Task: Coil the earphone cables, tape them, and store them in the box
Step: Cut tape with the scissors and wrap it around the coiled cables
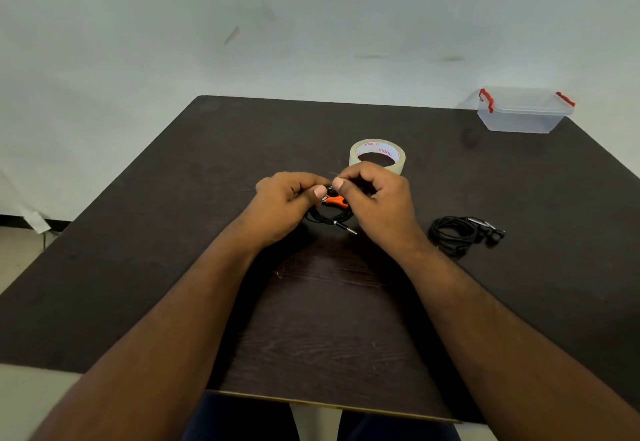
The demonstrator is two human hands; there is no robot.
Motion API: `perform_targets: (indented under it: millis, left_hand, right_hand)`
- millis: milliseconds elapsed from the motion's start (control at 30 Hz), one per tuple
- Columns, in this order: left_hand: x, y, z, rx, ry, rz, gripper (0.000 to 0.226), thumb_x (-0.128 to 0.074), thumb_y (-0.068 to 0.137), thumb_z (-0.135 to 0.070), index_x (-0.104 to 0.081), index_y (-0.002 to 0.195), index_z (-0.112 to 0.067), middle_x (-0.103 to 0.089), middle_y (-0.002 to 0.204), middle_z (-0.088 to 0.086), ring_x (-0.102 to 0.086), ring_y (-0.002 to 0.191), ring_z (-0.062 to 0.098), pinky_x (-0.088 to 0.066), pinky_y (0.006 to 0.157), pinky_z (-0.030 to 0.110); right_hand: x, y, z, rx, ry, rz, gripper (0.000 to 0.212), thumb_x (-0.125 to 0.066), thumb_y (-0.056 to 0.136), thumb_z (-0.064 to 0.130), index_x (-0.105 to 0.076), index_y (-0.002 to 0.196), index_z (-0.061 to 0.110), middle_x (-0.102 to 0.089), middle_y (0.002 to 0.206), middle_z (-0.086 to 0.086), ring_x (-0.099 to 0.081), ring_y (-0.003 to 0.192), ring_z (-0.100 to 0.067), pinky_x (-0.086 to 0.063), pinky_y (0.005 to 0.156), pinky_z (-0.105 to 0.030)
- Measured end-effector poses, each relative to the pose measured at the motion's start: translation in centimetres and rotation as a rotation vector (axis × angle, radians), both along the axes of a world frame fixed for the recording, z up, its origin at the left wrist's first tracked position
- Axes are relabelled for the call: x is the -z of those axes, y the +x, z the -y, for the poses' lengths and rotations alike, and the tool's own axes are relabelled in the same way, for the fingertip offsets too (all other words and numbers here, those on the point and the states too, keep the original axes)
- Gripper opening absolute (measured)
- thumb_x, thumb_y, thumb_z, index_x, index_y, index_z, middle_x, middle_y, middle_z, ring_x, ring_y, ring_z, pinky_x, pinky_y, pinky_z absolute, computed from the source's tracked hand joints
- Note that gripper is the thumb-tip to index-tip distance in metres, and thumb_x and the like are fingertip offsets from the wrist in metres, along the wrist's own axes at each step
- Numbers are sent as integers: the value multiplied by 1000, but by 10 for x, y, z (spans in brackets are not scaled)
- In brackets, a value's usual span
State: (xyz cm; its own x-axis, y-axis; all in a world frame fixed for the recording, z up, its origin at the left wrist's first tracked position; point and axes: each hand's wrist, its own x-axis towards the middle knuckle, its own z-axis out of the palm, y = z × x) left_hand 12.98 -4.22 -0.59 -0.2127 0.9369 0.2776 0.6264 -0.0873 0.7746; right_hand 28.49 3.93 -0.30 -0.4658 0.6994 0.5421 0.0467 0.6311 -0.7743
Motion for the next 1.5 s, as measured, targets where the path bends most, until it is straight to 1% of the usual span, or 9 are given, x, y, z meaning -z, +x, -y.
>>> perform_targets:
  millis: [100,267,400,533,667,933,1067,1333,1500]
  left_hand:
    - [2,0,-1,-67,107,-167,22,-53,89,-39,-65,108,-44,-69,85,-14,-59,89,4,-41,92,58]
    - [2,9,0,-164,188,-311,18,-66,86,-41,-63,102,-48,-58,78,-24,-49,96,10,-23,90,36]
    - [1,14,0,-188,195,-170,25,-72,76,-50,-67,101,-51,-63,81,-30,-51,100,6,-36,97,49]
    - [-3,20,0,-165,209,45,9,-71,81,-45,-73,89,-45,-70,87,-30,-62,97,-5,-45,98,49]
    - [-4,21,1,-152,178,247,12,-66,87,-30,-77,91,-28,-76,89,-10,-70,93,8,-52,94,47]
    - [-4,24,2,-108,198,140,21,-73,75,-51,-73,90,-37,-73,90,-15,-68,91,5,-52,93,45]
    - [-1,24,-1,-185,235,108,8,-75,79,-39,-74,85,-34,-73,83,-16,-68,83,3,-52,90,46]
    - [-6,26,-2,-183,215,527,15,-61,91,-5,-75,85,-4,-73,73,-3,-67,71,7,-50,62,20]
    - [-6,26,-2,-206,239,597,18,-62,86,-2,-73,72,-1,-72,73,5,-66,71,11,-51,66,20]
  right_hand:
    - [-1,-5,1,15,-186,-44,7,-68,83,7,-71,77,8,-69,73,-4,-64,69,-14,-53,65,-29]
    - [-5,-8,3,-23,-491,-196,4,-65,80,-6,-66,76,-7,-64,59,0,-59,53,-9,-51,56,-22]
    - [-7,-4,1,-28,-566,-239,4,-69,79,-6,-65,78,-6,-62,55,0,-58,50,-8,-50,54,-20]
    - [-8,-4,2,-36,-543,-219,9,-73,76,-4,-66,74,3,-61,55,3,-57,54,-8,-50,57,-21]
    - [-9,-3,3,-65,-516,-228,16,-75,75,-5,-67,73,9,-65,58,4,-62,61,-15,-55,63,-27]
    - [-10,0,2,-14,-435,-219,12,-76,76,-1,-69,79,8,-64,57,10,-61,59,-2,-53,61,-21]
    - [-8,0,2,-65,-449,-236,17,-72,78,-5,-67,91,5,-67,67,4,-66,66,-4,-52,63,-18]
    - [-8,-1,1,-107,-340,-202,20,-74,77,-5,-66,89,9,-66,77,0,-65,73,-3,-54,68,-18]
    - [-4,0,1,-129,-227,-160,21,-75,77,-2,-62,92,6,-70,82,-10,-71,78,-17,-58,70,-28]
